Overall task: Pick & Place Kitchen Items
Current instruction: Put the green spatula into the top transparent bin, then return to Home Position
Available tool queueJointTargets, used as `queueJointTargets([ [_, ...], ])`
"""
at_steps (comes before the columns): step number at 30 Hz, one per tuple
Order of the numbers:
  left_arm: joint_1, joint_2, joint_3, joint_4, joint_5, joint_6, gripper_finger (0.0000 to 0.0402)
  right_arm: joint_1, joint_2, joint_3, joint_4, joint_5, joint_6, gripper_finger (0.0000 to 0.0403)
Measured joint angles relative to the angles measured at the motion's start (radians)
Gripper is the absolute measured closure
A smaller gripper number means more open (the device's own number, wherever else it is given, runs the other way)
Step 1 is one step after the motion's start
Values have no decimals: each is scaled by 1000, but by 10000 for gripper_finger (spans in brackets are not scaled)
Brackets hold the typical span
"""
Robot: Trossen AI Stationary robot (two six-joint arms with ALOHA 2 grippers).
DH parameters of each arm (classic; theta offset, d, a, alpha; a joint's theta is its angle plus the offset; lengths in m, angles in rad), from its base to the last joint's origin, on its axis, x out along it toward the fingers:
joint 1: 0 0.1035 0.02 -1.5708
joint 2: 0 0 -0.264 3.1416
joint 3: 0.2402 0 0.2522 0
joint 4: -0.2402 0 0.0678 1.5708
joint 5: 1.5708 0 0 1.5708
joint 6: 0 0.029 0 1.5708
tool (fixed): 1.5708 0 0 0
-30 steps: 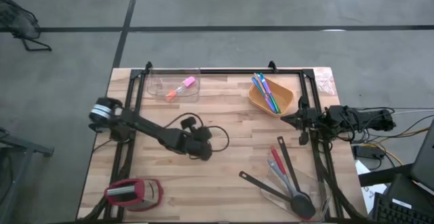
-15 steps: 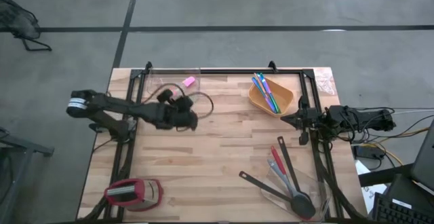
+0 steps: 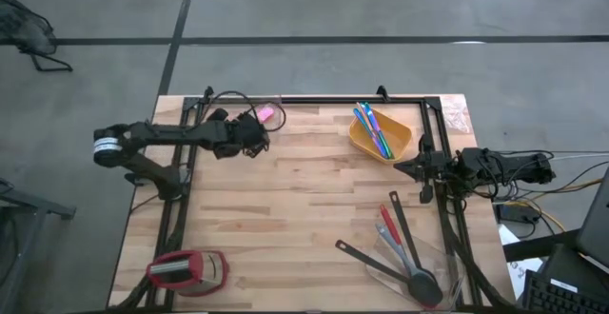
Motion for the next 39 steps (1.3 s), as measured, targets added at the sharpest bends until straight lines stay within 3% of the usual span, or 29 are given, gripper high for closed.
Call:
queueJointTargets([
  [7,36,0,1,44,23,61,349,0,0,0,0,0,0,394],
  [17,37,1,2,64,23,61,264,0,0,0,0,0,0,394],
  [22,33,-8,31,67,104,113,243,0,0,0,0,0,0,394],
  [31,2,-126,48,111,149,139,288,0,0,0,0,0,0,394],
  [37,-38,-202,-1,295,348,167,385,0,0,0,0,0,0,394],
  [39,-72,-227,-51,430,385,170,392,0,0,0,0,0,0,394],
])
